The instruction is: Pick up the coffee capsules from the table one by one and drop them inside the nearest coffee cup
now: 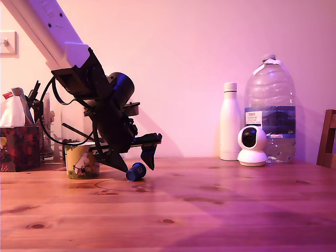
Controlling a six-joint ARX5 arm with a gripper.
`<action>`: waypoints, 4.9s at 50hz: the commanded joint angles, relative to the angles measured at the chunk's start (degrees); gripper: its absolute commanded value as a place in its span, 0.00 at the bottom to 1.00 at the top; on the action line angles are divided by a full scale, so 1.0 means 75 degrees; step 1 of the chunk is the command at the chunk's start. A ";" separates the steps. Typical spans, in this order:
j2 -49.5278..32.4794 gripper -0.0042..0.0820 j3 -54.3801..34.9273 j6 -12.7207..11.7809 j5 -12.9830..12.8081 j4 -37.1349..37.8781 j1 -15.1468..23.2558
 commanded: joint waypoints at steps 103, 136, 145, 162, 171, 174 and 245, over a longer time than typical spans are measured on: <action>-0.2206 0.77 -0.5167 0.0810 -0.0047 0.6432 -0.0437; -0.2206 0.77 -0.5324 0.0755 -0.0157 0.6216 -0.0475; -0.2203 0.77 -0.5324 0.0752 -0.0154 0.6097 -0.0472; -0.2098 0.77 -0.5231 0.0752 -0.0041 0.5823 -0.0396; -0.1851 0.77 -0.4905 0.0764 0.0020 0.5563 -0.0367; -0.1824 0.77 -0.4832 0.0766 0.0026 0.5517 -0.0344; -0.0752 0.61 -0.3005 0.1003 0.0956 0.3042 0.0064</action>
